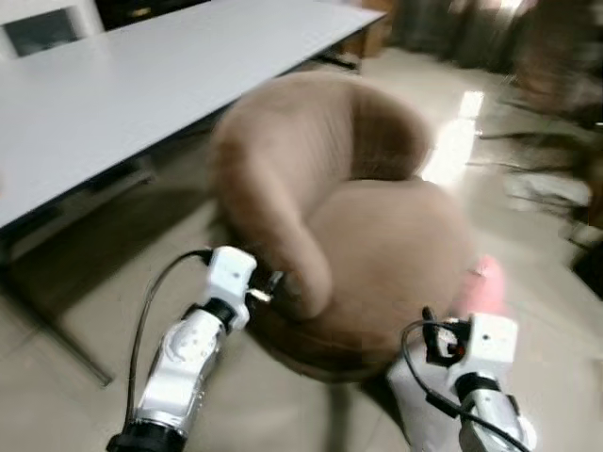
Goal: Move the pillow to the sofa from floor
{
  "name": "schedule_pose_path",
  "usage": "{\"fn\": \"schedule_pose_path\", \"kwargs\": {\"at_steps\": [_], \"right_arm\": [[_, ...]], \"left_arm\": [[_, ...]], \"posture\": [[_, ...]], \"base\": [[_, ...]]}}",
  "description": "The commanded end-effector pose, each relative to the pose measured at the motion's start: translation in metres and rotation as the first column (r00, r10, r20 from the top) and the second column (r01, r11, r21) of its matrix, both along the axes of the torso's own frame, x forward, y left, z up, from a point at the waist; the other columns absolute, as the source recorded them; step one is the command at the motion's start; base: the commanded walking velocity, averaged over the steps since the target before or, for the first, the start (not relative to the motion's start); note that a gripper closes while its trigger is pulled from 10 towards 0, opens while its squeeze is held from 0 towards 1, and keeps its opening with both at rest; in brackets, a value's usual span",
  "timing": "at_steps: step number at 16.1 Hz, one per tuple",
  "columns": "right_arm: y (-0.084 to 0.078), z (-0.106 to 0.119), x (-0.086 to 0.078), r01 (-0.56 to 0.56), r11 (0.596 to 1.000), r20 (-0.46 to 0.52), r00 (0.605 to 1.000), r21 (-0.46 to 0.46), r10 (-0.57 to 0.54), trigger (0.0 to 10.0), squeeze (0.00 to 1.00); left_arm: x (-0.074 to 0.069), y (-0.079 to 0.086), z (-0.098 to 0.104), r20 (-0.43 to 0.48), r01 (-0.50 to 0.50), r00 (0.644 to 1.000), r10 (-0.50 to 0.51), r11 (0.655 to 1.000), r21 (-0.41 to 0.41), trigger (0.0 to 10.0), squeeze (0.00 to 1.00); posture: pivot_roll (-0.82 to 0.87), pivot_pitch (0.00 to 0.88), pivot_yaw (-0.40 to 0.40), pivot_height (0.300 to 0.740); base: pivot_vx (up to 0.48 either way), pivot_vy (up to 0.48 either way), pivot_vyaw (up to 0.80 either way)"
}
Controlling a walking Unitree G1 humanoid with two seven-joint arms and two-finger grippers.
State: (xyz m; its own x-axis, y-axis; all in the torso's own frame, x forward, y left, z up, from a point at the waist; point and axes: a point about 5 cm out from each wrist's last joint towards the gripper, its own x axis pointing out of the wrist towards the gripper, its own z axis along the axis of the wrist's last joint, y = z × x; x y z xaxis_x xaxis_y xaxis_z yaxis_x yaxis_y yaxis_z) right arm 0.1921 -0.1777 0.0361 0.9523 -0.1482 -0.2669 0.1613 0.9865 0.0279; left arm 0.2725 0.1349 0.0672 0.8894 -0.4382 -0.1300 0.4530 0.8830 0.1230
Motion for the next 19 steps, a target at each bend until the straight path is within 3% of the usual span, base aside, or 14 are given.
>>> {"fn": "schedule_pose_path", "kwargs": {"at_steps": [1,3,7,12,16,19], "right_arm": [[0.003,0.002,-0.003,-0.006,1.0,0.006,1.0,-0.008,0.006,10.0,0.0],[0.001,0.002,-0.011,0.001,1.0,0.001,1.0,-0.015,-0.001,10.0,0.0],[-0.003,0.006,-0.008,0.035,0.999,0.023,0.999,-0.022,-0.035,10.0,0.0],[-0.004,0.01,-0.005,0.023,0.999,0.035,0.999,-0.041,-0.021,10.0,0.0],[-0.003,0.012,-0.005,-0.014,0.997,0.046,0.999,-0.076,0.018,10.0,0.0],[0.011,0.021,0.006,-0.144,0.985,0.129,0.979,-0.091,0.155,10.0,0.0]], "left_arm": [[0.0,0.003,0.0,0.004,0.009,1.0,-0.009,1.0,-0.001,10.0,0.0],[0.001,0.002,0.001,0.01,0.014,1.0,-0.014,1.0,-0.003,10.0,0.0],[0.003,0.0,-0.001,0.003,0.009,1.0,-0.009,1.0,0.005,10.0,0.0],[0.003,0.001,0.002,0.018,0.021,1.0,-0.02,1.0,-0.011,10.0,0.0],[-0.001,0.003,0.0,0.008,0.004,1.0,-0.003,1.0,-0.022,10.0,0.0],[-0.011,0.016,-0.004,-0.002,-0.072,0.997,0.072,0.997,0.0,10.0,0.0]], "posture": [[0.0,0.0,0.0,0.74],[-0.01,0.0,0.004,0.74],[-0.01,0.0,0.006,0.74],[-0.01,0.004,-0.009,0.74],[-0.01,0.012,-0.031,0.74],[0.03,0.03,-0.08,0.74]], "base": [[0.0,0.0,-0.8],[0.0,0.0,-0.8],[0.0,0.0,-0.8],[0.328,0.0,-0.8],[0.343,0.0,-0.8],[0.327,0.0,-0.27]]}}
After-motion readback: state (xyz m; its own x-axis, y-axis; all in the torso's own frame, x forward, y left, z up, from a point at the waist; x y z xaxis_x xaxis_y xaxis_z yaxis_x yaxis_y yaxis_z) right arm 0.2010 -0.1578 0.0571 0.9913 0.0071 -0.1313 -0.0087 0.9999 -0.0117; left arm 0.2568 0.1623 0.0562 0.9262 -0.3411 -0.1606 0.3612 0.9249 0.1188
